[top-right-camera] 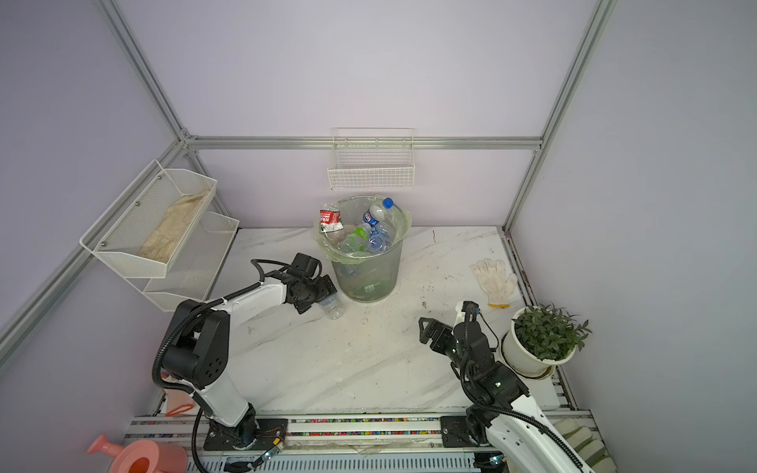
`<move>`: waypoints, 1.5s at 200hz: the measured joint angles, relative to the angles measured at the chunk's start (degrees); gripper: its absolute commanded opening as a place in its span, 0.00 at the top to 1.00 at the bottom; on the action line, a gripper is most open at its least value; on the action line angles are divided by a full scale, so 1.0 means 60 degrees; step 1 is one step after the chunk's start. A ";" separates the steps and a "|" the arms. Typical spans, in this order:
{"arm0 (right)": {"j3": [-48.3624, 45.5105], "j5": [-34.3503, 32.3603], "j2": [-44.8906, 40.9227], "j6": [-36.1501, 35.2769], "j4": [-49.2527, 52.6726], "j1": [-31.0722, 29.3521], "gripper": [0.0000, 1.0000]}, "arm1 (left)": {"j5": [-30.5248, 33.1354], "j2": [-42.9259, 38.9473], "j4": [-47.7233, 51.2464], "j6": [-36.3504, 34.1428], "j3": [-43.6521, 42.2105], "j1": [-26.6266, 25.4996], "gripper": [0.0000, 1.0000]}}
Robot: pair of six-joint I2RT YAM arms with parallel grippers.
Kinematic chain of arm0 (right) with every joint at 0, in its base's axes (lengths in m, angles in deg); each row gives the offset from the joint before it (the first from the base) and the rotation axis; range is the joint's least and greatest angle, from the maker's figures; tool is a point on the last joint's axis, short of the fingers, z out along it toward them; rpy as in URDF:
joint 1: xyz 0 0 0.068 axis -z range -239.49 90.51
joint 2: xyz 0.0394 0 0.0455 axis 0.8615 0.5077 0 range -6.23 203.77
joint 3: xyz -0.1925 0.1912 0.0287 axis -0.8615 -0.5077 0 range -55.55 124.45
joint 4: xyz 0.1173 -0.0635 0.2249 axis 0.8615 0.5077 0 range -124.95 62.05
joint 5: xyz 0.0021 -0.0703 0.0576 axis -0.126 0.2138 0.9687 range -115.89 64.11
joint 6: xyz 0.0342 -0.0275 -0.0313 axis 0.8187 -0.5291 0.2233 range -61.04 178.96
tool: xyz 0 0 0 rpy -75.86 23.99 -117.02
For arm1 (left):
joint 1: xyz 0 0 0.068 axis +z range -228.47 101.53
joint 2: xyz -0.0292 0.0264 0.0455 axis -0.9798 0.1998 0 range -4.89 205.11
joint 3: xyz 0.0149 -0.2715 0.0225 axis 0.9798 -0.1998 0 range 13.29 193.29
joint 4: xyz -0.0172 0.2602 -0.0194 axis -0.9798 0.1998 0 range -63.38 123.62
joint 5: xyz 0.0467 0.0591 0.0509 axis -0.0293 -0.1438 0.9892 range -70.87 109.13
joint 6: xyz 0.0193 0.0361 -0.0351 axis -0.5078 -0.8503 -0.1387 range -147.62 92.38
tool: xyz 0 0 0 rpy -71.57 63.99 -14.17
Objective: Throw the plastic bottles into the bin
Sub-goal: 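Lower the left gripper over the blue-labelled water bottle beside the bin, then close the left gripper on the blue-labelled water bottle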
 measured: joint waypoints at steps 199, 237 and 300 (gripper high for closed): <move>-0.0004 -0.0004 -0.0062 0.0007 0.0051 0.0000 0.03 | 0.0973 0.0197 0.0262 -0.0055 0.0138 -0.0029 0.71; 0.0000 -0.0007 -0.0233 0.0040 0.0051 0.0000 0.03 | 0.1053 -0.0062 0.0452 -0.0069 -0.0040 -0.0029 0.74; -0.0004 -0.0007 -0.0229 0.0044 0.0062 0.0000 0.03 | 0.1428 -0.1865 0.0962 -0.0080 -0.0127 -0.0029 0.77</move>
